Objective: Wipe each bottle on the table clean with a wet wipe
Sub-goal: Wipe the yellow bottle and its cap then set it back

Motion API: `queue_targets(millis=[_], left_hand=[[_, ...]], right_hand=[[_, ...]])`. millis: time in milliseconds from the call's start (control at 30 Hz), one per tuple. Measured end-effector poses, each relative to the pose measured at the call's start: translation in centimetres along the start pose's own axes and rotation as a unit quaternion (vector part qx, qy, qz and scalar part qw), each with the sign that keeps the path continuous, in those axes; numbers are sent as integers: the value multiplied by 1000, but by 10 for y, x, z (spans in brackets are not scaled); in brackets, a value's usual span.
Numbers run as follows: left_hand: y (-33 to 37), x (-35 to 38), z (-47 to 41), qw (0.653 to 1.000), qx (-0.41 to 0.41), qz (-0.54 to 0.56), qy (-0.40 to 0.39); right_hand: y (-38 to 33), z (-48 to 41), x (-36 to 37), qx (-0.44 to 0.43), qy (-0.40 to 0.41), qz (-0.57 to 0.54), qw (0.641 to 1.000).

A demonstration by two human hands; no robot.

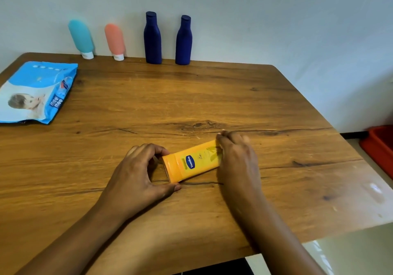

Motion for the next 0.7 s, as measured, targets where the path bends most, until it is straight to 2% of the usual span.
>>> queue_targets(millis=[133, 200, 233, 367, 433, 567, 633, 700], left_hand=[[1, -2, 1, 1000, -9, 3, 8], [1, -2, 1, 1000, -11, 6, 8], [1, -2, 1, 1000, -10, 7, 9], [0, -2, 1, 1000, -25, 10, 5], [-1, -2, 1, 1000, -27, 13, 8], [-1, -5, 3, 999, -4, 18, 27], [-3, -4, 2, 999, -9, 18, 27], [-4, -3, 1, 1000, -15, 16, 22]], right_hand=[[-62, 32, 22, -115, -62, -43, 991], [-65, 39, 23, -148, -84, -57, 984], [-53, 34, 20, -141, -73, -50, 986], [0, 9, 1, -19, -11, -19, 1000], [-21, 17, 4, -55, -10, -20, 998], [-67, 53, 21, -176, -74, -99, 977], [-43, 44, 14, -150, -38, -84, 984], [-12, 29, 3, -79, 10, -71, 994]])
Point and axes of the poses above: each hand's wrist, its own z-axis away from the middle knuckle, its own x-axis out of the palm, y = z × x, the point moved 7 cm from there along -z, towards the middle knuckle, and after that the axes turned 6 degrees about -z, right-handed, at the moved point
